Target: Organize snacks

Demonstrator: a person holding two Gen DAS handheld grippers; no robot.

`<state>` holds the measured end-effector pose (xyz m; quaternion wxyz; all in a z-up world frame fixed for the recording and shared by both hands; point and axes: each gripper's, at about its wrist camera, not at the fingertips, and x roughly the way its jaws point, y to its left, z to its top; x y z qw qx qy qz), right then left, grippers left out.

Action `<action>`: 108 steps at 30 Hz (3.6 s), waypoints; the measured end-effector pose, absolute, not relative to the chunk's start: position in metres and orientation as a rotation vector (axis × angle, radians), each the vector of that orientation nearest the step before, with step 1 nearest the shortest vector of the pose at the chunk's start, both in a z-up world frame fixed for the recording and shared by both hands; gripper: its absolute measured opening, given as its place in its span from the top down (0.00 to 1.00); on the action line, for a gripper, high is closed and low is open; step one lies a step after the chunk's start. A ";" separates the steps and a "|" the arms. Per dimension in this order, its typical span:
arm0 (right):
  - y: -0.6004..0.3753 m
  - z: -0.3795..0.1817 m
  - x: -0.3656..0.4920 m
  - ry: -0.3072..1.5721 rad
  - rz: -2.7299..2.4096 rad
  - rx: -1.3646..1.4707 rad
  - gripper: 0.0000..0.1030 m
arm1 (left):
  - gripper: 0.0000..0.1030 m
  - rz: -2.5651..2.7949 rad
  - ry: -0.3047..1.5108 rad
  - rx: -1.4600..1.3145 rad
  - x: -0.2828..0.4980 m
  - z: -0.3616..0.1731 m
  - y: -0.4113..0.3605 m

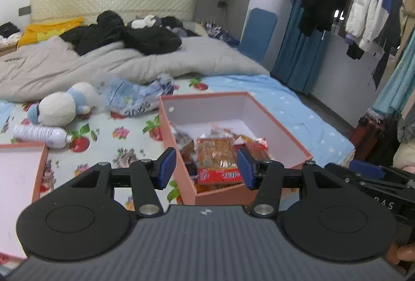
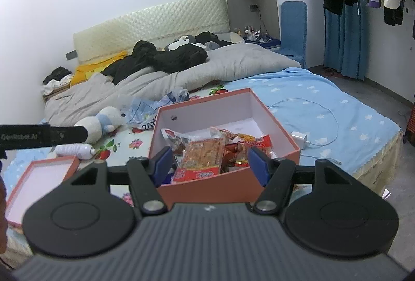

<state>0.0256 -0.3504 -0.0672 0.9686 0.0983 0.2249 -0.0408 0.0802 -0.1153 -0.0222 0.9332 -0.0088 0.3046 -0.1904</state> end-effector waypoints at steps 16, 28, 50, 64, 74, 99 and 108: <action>-0.356 -0.075 0.022 0.458 -0.103 0.207 0.35 | 0.40 -0.405 0.652 -0.022 0.079 -0.027 -0.121; -0.365 -0.073 0.023 0.448 -0.138 0.207 0.00 | 0.06 -0.388 0.640 -0.002 0.079 -0.026 -0.122; -0.361 -0.072 0.026 0.461 -0.121 0.219 0.00 | 0.03 -0.360 0.665 -0.031 0.082 -0.023 -0.118; -0.358 -0.072 0.028 0.469 -0.127 0.210 0.00 | 0.03 -0.359 0.653 -0.020 0.078 -0.020 -0.119; -0.358 -0.071 0.027 0.471 -0.121 0.212 0.00 | 0.03 -0.360 0.640 -0.038 0.077 -0.015 -0.117; -0.357 -0.069 0.026 0.469 -0.110 0.212 0.00 | 0.03 -0.347 0.647 -0.064 0.075 -0.012 -0.114; -0.356 -0.069 0.026 0.470 -0.109 0.210 0.00 | 0.03 -0.349 0.653 -0.067 0.075 -0.014 -0.113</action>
